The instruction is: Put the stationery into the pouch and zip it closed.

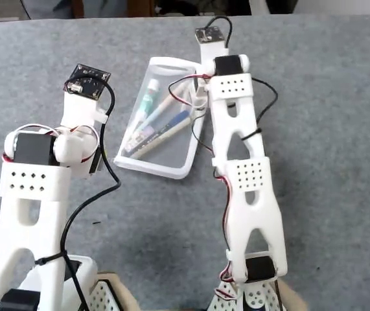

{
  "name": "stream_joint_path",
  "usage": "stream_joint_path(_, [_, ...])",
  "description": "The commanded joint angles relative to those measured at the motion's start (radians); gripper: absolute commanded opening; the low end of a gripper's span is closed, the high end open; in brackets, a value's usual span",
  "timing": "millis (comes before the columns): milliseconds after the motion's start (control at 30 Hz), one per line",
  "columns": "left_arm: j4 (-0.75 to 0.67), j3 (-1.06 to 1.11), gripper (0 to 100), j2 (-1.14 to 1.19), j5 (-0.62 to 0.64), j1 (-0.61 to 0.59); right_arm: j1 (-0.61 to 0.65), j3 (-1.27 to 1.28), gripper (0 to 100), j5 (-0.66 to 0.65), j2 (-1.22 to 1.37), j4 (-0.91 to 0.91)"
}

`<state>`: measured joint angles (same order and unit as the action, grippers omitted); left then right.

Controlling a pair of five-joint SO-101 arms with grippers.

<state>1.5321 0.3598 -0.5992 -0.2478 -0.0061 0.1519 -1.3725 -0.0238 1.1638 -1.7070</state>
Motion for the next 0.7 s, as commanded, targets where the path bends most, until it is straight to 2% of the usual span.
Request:
stream_joint_path(0, [-0.02,-0.007,12,-0.032,0.009,-0.008,0.057,-0.019,20.1,0.011,0.012,-0.008])
stream_joint_path(100, [-0.018,-0.007,12,-0.032,0.009,-0.008,0.104,-0.019,18.8,0.011,0.044,-0.009])
stream_joint_path(333, [-0.02,-0.007,12,-0.032,0.011,-0.008,0.149,-0.019,1.1,-0.135,0.065,-0.012])
stream_joint_path(567, [-0.017,-0.007,12,-0.032,0.011,-0.008,0.152,-0.005,1.3,-0.135,0.068,-0.06])
stream_joint_path(667, [-0.015,-0.008,12,-0.032,0.011,-0.008,0.147,0.124,1.3,-0.135,0.036,-0.061])
